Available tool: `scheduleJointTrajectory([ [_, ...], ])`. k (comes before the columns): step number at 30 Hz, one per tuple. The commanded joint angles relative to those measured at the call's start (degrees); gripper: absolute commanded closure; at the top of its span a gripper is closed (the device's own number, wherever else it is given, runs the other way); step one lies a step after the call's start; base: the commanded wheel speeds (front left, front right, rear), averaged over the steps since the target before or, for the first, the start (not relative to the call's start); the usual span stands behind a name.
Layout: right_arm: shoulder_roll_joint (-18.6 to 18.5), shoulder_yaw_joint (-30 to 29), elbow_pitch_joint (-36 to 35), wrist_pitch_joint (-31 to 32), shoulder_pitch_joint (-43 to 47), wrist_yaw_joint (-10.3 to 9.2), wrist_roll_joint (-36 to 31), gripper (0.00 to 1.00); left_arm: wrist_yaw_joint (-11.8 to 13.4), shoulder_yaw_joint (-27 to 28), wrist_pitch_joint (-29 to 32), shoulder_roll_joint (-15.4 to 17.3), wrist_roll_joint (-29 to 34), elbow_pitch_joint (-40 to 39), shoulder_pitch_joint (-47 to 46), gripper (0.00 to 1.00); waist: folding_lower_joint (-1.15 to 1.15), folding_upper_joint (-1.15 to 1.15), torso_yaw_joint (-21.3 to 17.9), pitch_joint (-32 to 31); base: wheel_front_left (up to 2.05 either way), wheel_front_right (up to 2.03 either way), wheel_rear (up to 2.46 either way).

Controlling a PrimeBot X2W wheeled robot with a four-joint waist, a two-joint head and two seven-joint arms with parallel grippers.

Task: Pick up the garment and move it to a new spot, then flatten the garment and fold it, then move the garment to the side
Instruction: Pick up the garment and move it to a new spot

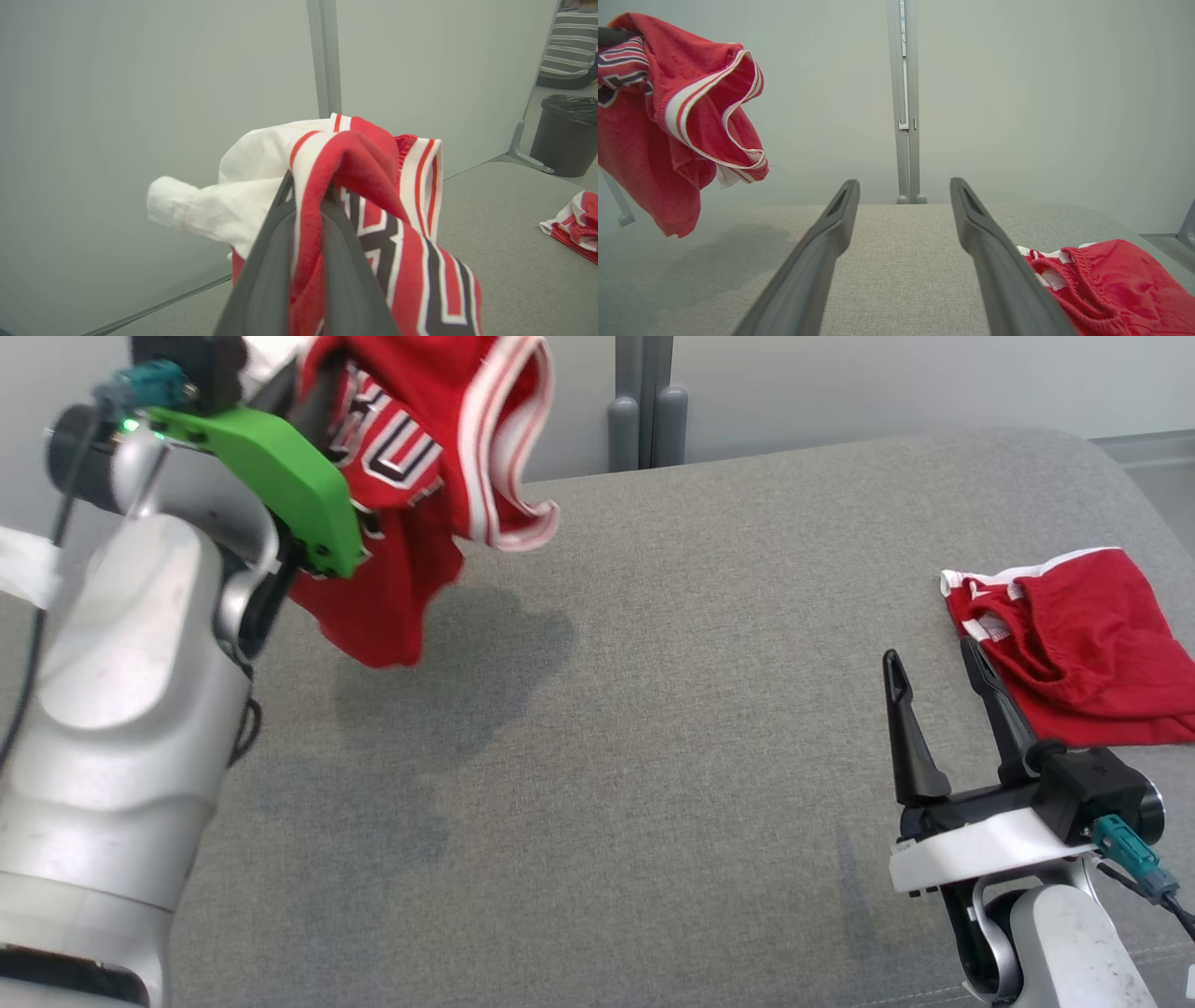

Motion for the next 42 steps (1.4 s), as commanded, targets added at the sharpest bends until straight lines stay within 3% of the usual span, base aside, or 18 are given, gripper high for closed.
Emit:
scheduleJointTrajectory([
  [1,-0.09,-0.13,0.03,-0.37,0.89,0.01,0.24,0.00,-0.15,-0.84,-0.09,-0.32,-0.87,-1.21,1.67,1.00,0.00,-0.01,-0.31,-1.18,0.00,0.00,0.00],
  [12,-0.09,-1.07,-0.73,-0.23,1.74,0.01,0.68,0.00,-0.14,-11.97,-0.73,-6.77,-5.53,-11.85,11.87,1.00,0.00,-0.01,-0.60,-1.28,0.00,0.00,0.00],
  [16,-0.09,-0.23,-0.91,-0.05,0.38,0.01,1.00,0.00,-0.13,-18.81,-1.38,-7.69,-4.58,-12.38,12.85,1.00,0.00,-0.01,-1.79,0.33,0.00,0.00,0.00],
  [20,-0.10,0.97,-0.55,0.08,-1.08,0.01,1.24,0.00,-0.13,-23.50,-4.71,-8.59,-4.47,-5.52,12.34,1.00,0.00,-0.01,-4.46,2.93,0.00,0.00,0.00],
  [29,-0.10,2.07,0.26,-0.04,-3.11,0.01,1.18,0.00,2.81,-22.74,-13.80,-12.04,-2.84,14.90,7.66,1.00,0.00,-0.01,-9.74,6.78,0.00,0.00,0.00],
  [33,-0.09,2.28,0.55,-0.19,-3.63,0.01,1.04,0.00,4.78,-21.43,-16.92,-12.79,-3.39,19.30,6.03,0.99,0.00,-0.01,-10.81,7.40,0.00,0.00,0.00],
  [34,-0.09,2.30,0.64,-0.22,-3.77,0.01,1.03,0.00,5.69,-20.85,-17.71,-13.03,-3.50,20.50,5.59,0.65,0.00,-0.01,-11.07,7.56,0.00,0.00,0.00],
  [35,-0.08,2.40,0.75,-0.26,-3.85,0.01,1.02,0.00,6.58,-20.30,-18.28,-13.19,-3.52,21.52,5.29,0.18,0.00,-0.01,-11.27,7.64,0.00,0.00,0.00],
  [36,-0.10,2.38,1.02,-0.13,-3.79,0.01,1.11,0.00,7.78,-19.56,-18.66,-13.30,-3.81,22.65,5.18,0.00,0.00,-0.01,-11.45,7.65,0.00,0.00,0.00],
  [42,-0.09,2.12,1.27,-0.03,-4.03,0.01,1.09,0.00,10.35,-16.62,-19.31,-13.67,-5.20,26.60,6.01,0.00,0.00,-0.01,-11.28,7.50,0.00,0.00,0.00],
])
